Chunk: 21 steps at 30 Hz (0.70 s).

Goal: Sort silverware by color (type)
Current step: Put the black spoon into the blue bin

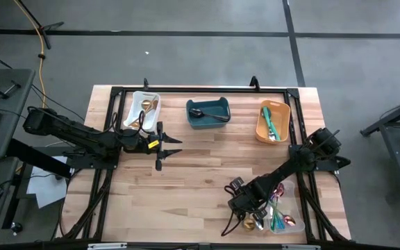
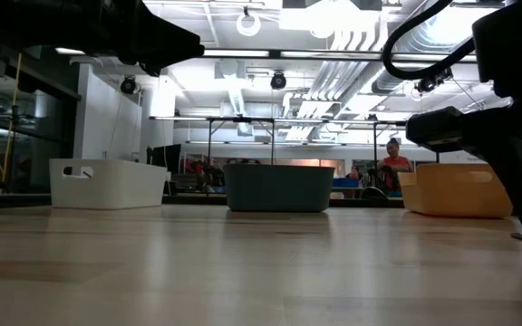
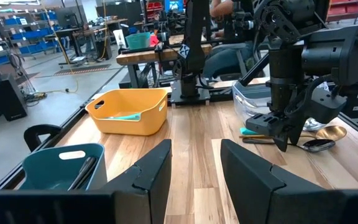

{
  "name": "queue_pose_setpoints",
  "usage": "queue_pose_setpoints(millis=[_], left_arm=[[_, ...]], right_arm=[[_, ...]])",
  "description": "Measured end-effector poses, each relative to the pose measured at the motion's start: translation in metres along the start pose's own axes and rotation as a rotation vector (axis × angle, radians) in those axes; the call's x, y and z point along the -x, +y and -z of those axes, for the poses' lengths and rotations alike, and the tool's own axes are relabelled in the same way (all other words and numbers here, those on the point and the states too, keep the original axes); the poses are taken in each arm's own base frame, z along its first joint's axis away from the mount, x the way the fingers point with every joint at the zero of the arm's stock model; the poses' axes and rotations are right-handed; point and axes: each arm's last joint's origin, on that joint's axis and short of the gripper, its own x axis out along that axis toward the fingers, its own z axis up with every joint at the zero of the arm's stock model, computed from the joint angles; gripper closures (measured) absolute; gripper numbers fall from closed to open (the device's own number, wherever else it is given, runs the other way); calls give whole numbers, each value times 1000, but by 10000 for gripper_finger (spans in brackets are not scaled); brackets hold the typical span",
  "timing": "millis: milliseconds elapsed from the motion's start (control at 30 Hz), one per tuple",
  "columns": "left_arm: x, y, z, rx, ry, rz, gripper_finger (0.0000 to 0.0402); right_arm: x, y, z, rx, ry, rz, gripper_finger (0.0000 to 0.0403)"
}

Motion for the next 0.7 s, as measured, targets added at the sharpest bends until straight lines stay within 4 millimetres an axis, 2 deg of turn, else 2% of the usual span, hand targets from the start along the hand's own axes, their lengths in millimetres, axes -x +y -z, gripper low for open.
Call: queue_pose_setpoints(millis=[167,700], left_arm=[[0,0,0,0,0,0,270],[0,0,0,-25,0,0,270]], right_arm=[[0,-6,0,-16,-5,4,231],[1,-40,-8,-50,-114,73,231]])
